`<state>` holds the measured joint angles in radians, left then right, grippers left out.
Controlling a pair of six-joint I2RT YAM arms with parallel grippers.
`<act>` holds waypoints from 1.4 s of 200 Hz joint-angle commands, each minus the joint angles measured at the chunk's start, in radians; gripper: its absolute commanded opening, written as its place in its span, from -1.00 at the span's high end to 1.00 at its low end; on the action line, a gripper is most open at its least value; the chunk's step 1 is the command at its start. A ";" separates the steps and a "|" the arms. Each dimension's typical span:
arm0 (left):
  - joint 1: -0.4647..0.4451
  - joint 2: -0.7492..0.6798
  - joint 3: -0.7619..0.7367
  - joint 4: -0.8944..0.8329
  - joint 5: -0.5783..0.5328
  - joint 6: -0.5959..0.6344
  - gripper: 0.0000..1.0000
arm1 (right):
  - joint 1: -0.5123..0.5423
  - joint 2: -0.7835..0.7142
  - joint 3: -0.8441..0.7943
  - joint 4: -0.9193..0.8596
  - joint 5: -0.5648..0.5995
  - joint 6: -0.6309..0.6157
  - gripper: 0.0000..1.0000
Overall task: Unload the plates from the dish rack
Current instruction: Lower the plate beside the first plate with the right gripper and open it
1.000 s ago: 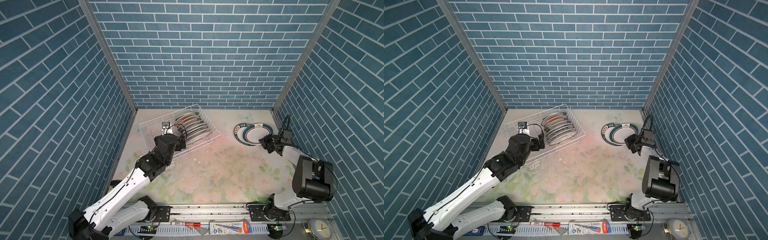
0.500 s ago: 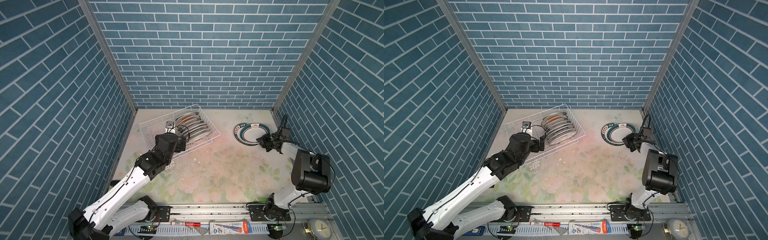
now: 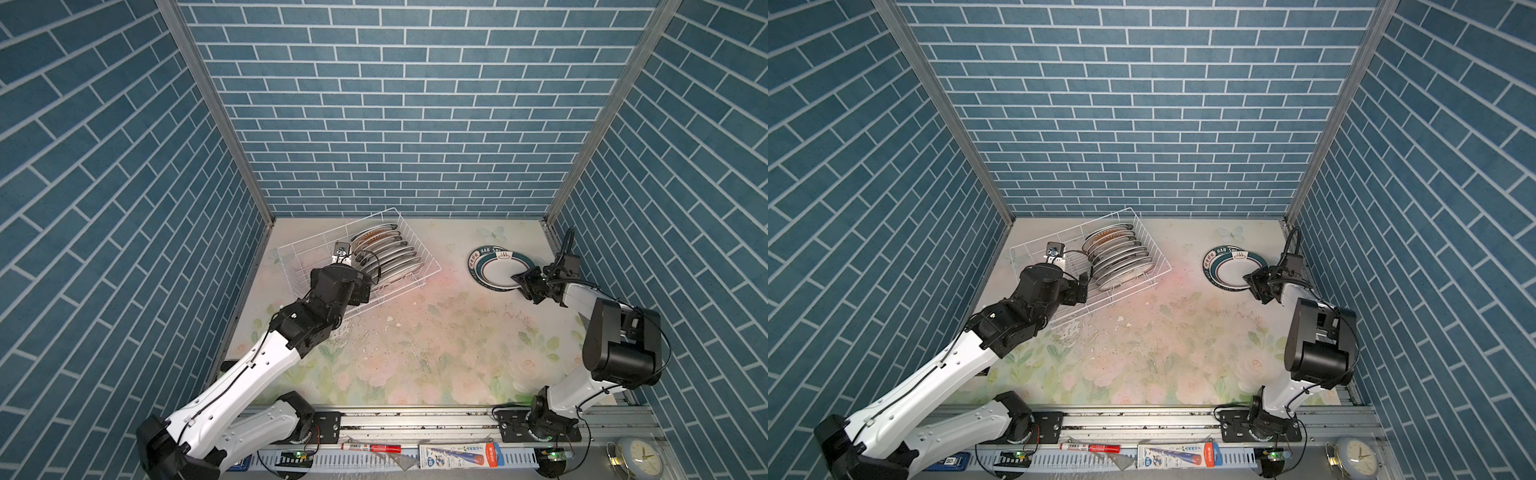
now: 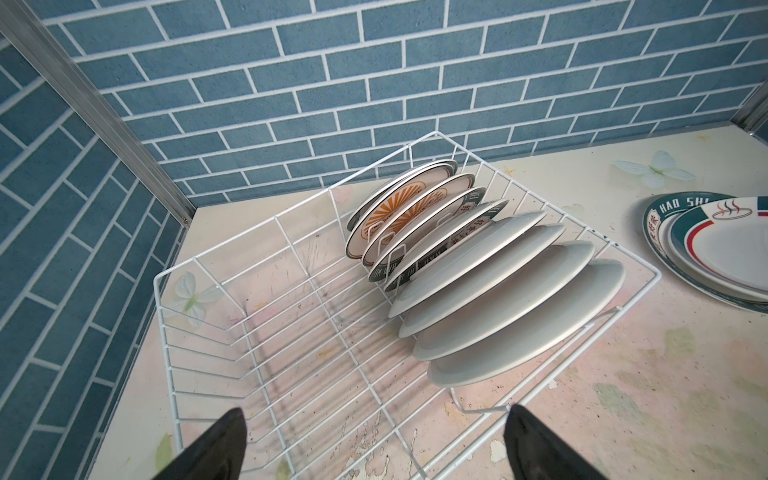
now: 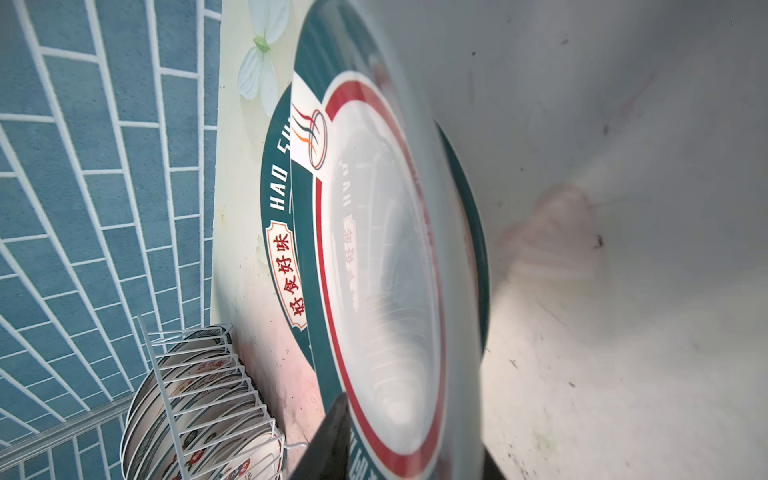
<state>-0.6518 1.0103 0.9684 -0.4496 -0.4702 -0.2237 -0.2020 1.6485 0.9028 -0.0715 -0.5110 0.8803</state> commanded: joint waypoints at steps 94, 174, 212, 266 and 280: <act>0.005 -0.007 0.025 -0.056 0.005 -0.011 -0.99 | 0.074 0.051 0.182 -0.303 0.226 -0.229 -0.09; 0.006 0.016 0.046 -0.076 0.047 -0.019 -0.99 | 0.140 0.093 0.250 -0.397 0.354 -0.316 -0.47; 0.006 0.011 0.025 -0.041 0.070 -0.007 -0.99 | 0.186 0.160 0.335 -0.466 0.417 -0.354 -0.51; 0.006 -0.030 -0.036 0.043 0.089 0.040 -0.99 | 0.230 0.050 0.287 -0.493 0.597 -0.378 -0.83; 0.006 -0.018 -0.014 0.012 0.108 0.056 -0.99 | 0.238 -0.002 0.264 -0.493 0.611 -0.379 -0.98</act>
<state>-0.6518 0.9981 0.9443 -0.4438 -0.3946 -0.2100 0.0284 1.7660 1.1992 -0.5304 0.0063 0.5304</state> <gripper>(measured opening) 0.994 0.969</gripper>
